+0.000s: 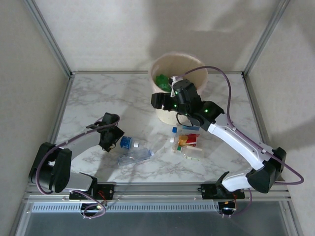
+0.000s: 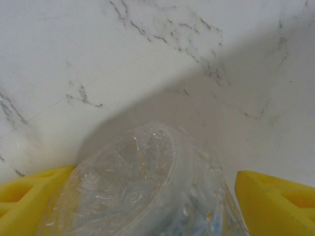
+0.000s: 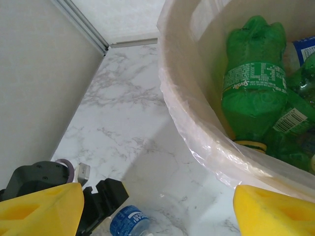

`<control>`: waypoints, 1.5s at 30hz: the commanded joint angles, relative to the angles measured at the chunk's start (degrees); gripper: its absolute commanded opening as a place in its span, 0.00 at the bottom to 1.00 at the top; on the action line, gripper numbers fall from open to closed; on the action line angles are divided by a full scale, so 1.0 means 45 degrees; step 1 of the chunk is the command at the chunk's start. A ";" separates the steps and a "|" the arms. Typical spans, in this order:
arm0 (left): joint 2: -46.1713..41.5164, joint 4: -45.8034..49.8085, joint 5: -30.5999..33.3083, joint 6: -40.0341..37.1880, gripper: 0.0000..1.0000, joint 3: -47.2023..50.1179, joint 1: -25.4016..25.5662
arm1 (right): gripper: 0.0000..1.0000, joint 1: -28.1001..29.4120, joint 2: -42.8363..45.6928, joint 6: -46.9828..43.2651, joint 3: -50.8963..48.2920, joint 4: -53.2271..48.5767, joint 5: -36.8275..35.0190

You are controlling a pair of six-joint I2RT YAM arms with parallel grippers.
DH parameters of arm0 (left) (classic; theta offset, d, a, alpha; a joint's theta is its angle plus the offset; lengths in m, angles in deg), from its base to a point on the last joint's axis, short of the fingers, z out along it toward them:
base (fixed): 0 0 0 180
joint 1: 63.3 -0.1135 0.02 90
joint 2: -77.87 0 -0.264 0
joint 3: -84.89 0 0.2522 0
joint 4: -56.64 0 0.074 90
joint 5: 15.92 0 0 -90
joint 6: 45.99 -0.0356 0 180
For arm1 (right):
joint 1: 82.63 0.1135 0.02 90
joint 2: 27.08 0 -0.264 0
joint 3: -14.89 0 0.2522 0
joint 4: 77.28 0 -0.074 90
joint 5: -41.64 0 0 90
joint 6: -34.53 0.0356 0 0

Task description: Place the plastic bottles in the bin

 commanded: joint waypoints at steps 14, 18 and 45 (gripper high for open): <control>0.0372 -0.1694 -0.0092 -0.0999 0.57 -0.1908 -0.0081 | 0.79 0.0089 0.0564 0.0845 -0.1053 0.1072 0.0999; 0.0320 -0.1256 0.0226 -0.1122 0.65 -0.2200 -0.0079 | 0.79 0.0090 0.0579 0.0894 -0.1228 0.1085 0.1019; -0.2809 -0.0527 0.0227 -0.0010 0.86 -0.0209 0.0219 | 0.98 0.3310 -0.4447 0.0572 -0.1290 0.0230 -0.0924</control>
